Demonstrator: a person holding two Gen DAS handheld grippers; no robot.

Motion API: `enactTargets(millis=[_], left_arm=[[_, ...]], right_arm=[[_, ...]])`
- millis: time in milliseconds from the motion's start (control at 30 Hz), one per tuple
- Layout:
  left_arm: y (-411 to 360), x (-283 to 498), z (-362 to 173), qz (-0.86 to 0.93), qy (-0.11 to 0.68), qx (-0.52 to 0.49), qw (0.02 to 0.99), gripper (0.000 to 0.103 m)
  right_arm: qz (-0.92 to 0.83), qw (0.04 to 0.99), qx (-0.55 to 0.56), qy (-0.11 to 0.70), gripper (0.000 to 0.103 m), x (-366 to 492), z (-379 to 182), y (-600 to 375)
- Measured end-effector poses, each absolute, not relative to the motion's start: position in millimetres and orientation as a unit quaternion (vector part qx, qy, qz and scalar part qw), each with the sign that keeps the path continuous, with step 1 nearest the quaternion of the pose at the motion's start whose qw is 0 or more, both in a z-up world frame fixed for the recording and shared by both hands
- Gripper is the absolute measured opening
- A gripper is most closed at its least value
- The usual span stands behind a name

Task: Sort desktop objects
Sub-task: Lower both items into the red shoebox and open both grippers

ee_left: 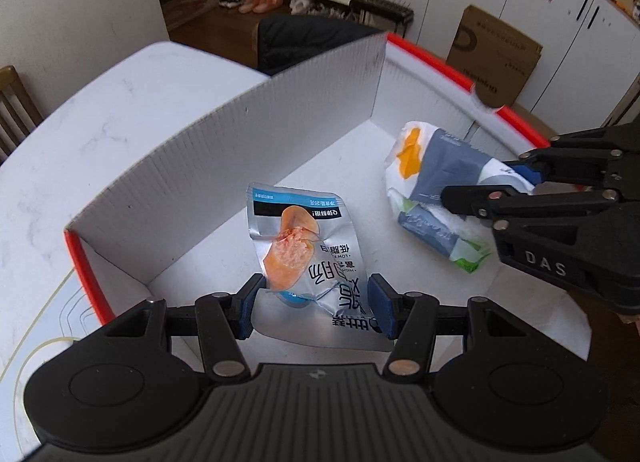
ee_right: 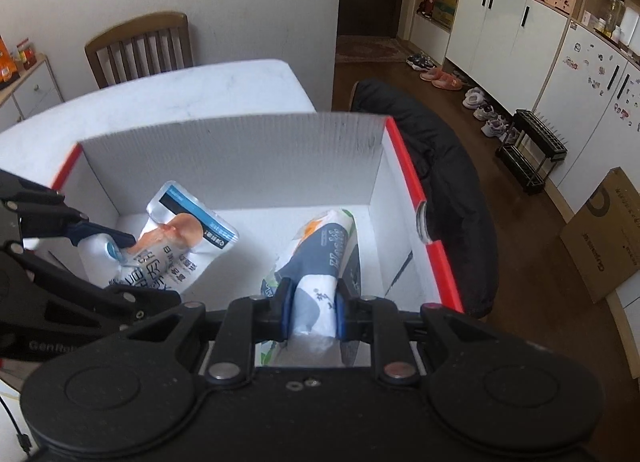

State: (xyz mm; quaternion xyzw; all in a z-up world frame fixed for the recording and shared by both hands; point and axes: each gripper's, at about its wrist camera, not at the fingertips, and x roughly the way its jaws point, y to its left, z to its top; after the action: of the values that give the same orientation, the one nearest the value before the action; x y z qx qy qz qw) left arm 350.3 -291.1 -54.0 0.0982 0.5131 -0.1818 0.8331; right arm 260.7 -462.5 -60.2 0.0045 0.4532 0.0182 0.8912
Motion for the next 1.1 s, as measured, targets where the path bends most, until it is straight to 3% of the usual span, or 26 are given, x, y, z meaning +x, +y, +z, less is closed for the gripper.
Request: enactTargets(millis=[400,667,733,900,1100], left_arm=[[-290.7,361.5,-74.3,-0.183,0.551,0.107,0.807,0.056],[-290.3,365.7,-78.9,-0.183,0.571,0.095,0.794,0.057],[-289.4,365.5,-78.2,-0.181,0.571,0.091,0.796,0.064],[-286.6,361.6,-72.8,-0.188,0.562,0.092,0.800,0.071],[-286.7,351.7,-58.7,-0.197,0.545,0.094,0.809,0.072]], right_arm=[[0.030,0.875,-0.015,0.483,0.020,260.4,-76.8,-455.6],[0.036,0.868,-0.016,0.495,0.029,261.4,-78.7,-458.1],[0.038,0.867,-0.014,0.496,0.030,261.1,-78.4,-459.0],[0.051,0.865,-0.007,0.500,0.042,258.3,-74.6,-460.8],[0.058,0.872,-0.006,0.485,0.059,250.5,-63.5,-462.5]])
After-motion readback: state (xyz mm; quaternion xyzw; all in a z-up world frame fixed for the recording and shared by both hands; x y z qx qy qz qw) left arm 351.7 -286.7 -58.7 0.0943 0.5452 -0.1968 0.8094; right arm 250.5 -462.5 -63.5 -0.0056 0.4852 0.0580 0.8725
